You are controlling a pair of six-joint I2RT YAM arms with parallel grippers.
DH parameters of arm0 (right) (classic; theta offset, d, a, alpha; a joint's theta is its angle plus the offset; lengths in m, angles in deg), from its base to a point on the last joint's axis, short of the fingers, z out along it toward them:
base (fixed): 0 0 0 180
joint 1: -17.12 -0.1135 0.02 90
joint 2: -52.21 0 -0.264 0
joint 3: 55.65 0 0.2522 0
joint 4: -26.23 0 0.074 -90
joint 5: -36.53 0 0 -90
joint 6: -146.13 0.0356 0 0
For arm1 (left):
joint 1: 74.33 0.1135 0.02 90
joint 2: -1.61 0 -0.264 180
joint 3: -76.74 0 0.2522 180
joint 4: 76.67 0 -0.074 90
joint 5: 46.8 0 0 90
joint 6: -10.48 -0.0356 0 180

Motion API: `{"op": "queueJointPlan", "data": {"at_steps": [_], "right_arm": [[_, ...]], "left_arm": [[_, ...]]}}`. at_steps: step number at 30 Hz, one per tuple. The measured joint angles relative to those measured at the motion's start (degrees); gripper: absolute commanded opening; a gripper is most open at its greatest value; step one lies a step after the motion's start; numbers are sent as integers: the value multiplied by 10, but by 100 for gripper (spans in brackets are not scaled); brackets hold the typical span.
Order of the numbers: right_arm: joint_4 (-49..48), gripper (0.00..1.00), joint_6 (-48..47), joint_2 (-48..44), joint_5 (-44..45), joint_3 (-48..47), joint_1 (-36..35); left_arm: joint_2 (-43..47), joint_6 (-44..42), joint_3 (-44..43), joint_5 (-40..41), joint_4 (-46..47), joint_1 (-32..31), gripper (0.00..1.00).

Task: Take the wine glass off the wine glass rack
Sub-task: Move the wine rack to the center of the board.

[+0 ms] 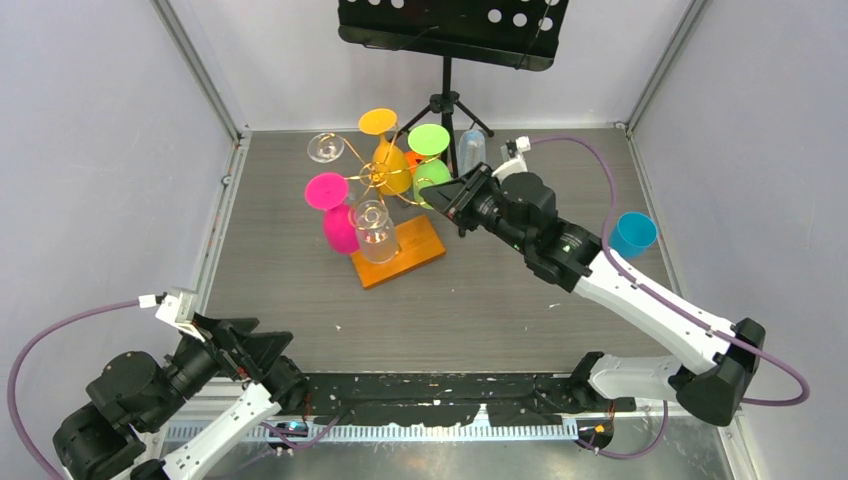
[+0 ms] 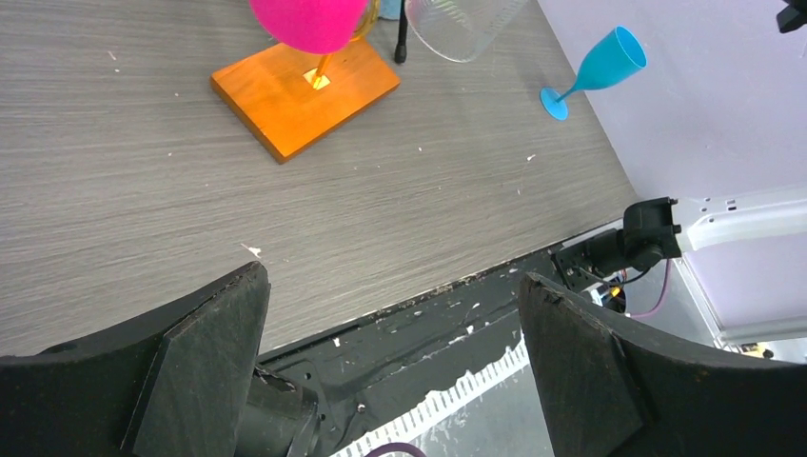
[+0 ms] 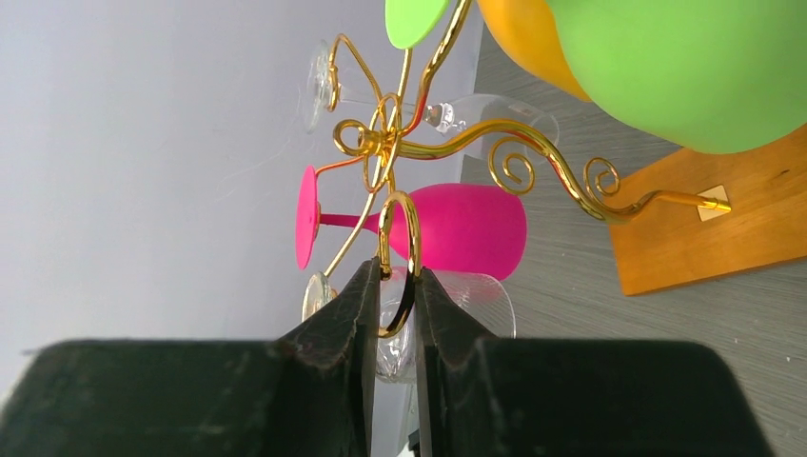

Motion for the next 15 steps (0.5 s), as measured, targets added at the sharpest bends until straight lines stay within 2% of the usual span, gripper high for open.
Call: {"op": "queueJointPlan", "data": {"at_steps": [15], "right_arm": [[47, 6, -11, -142, 38, 83, 5]], "left_arm": [[0, 20, 25, -30, 15, 0, 99]]}}
